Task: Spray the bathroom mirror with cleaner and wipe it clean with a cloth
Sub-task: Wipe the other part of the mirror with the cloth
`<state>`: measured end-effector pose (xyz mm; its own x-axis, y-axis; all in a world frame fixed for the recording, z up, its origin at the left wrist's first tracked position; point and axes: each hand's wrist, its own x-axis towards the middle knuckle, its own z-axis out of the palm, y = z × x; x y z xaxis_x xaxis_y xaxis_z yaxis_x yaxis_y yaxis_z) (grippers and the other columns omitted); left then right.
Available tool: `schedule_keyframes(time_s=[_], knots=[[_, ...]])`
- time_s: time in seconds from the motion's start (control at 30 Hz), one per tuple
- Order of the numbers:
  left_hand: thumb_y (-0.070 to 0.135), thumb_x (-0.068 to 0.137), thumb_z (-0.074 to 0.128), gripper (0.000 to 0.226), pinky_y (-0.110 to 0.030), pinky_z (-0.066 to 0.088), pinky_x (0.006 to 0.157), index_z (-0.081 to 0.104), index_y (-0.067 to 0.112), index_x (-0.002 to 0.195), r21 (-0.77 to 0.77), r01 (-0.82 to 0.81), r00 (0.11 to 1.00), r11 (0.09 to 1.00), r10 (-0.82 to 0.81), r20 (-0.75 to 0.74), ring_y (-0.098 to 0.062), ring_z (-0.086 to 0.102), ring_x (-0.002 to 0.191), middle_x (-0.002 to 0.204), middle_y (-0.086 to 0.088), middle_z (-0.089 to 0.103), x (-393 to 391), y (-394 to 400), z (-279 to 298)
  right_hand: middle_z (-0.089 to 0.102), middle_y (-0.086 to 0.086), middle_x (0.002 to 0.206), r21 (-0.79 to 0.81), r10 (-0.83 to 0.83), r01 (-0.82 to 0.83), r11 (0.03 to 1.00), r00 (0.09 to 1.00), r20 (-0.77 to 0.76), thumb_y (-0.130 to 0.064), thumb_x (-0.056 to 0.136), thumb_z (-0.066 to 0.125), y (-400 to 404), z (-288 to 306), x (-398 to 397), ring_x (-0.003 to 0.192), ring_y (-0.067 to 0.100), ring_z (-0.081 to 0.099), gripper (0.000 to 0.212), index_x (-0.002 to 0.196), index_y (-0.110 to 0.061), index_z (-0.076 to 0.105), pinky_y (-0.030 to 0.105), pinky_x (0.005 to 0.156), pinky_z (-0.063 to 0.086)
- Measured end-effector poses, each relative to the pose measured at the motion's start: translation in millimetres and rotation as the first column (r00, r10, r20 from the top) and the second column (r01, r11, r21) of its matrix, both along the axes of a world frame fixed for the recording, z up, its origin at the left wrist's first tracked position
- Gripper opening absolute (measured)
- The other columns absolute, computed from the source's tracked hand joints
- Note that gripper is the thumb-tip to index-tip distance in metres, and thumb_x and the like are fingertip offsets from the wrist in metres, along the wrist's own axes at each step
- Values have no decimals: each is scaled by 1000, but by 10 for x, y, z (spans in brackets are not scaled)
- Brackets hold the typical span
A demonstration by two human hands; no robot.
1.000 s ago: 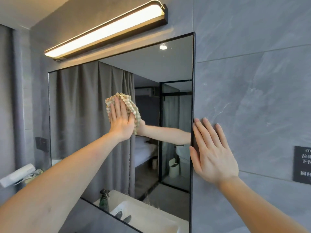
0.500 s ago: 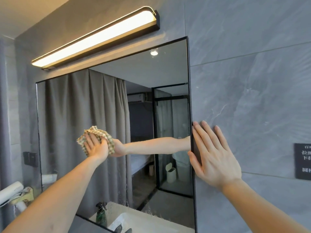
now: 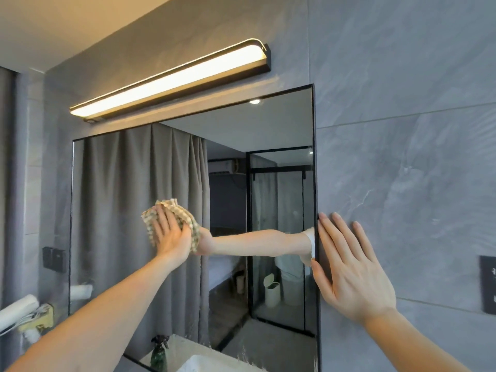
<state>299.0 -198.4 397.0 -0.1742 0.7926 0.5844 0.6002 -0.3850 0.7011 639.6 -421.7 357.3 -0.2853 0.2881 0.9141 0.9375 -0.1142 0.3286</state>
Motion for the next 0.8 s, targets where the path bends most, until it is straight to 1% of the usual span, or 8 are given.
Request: schedule_keyframes(time_s=[0.07, 0.17, 0.27, 0.37, 0.5, 0.67, 0.7, 0.8], knots=[[43, 111, 25, 75, -48, -11, 131, -22, 19, 165, 121, 11, 996, 993, 0, -92, -25, -24, 161, 172, 3, -31, 239, -176, 336, 27, 13, 173, -6, 9, -9, 1000, 1000, -2, -44, 105, 45, -11, 7, 3, 163, 30, 21, 72, 162, -1, 33, 56, 131, 21], [56, 103, 16, 80, -50, -12, 131, -25, 23, 164, 265, 31, 972, 964, 33, -233, -25, -28, 159, 171, 4, -34, 647, -449, 851, 27, 12, 174, -9, 15, -15, 1000, 1000, -8, -42, 103, 50, -28, 8, -3, 163, 30, 21, 74, 163, -1, 32, 55, 132, 19], [57, 105, 18, 80, -54, -13, 130, -28, 25, 162, 373, 79, 937, 924, 59, -345, -26, -33, 157, 169, 5, -37, 1075, -738, 1225, 26, 12, 174, -6, 18, -18, 1000, 1000, -7, -42, 104, 49, -29, 9, 0, 163, 29, 20, 74, 163, -1, 32, 55, 132, 19], [55, 107, 19, 79, -56, -13, 130, -25, 22, 164, 436, 147, 904, 888, 58, -423, -29, -33, 157, 170, 0, -35, 1465, -1075, 1417, 28, 12, 173, 8, 26, -26, 1000, 1000, -3, -43, 104, 45, -22, 10, 2, 163, 30, 23, 72, 162, 0, 34, 55, 131, 21], [56, 101, 9, 77, -59, -6, 130, -20, 22, 165, 537, 215, 840, 816, 126, -527, -33, -29, 159, 173, -3, -30, 1757, -1306, 1427, 27, 12, 174, 11, 19, -19, 1000, 1000, 2, -44, 105, 45, -13, 3, 5, 162, 30, 23, 72, 162, -1, 34, 54, 132, 20], [58, 101, 10, 78, -57, -4, 130, -19, 24, 166, 561, 224, 829, 797, 147, -540, -30, -28, 159, 173, -2, -29, 1713, -1191, 1507, 29, 11, 173, 12, 16, -17, 1000, 1000, 4, -43, 104, 46, -6, 2, 9, 162, 29, 24, 72, 161, 0, 37, 54, 131, 21], [58, 102, 10, 78, -57, -5, 131, -18, 24, 166, 552, 202, 847, 809, 139, -513, -29, -28, 159, 173, -1, -29, 1696, -1159, 1577, 30, 11, 173, 14, 18, -18, 1000, 1000, 6, -43, 104, 46, -12, 4, 7, 162, 29, 25, 71, 160, 0, 38, 53, 131, 21], [55, 107, 19, 75, -56, -8, 131, -20, 27, 165, 477, 91, 930, 874, 97, -355, -28, -29, 159, 172, 0, -31, 1677, -1136, 1857, 31, 11, 172, 19, 18, -19, 1000, 1000, 10, -43, 104, 46, -21, 13, 1, 162, 28, 24, 71, 160, 0, 38, 52, 131, 19]])
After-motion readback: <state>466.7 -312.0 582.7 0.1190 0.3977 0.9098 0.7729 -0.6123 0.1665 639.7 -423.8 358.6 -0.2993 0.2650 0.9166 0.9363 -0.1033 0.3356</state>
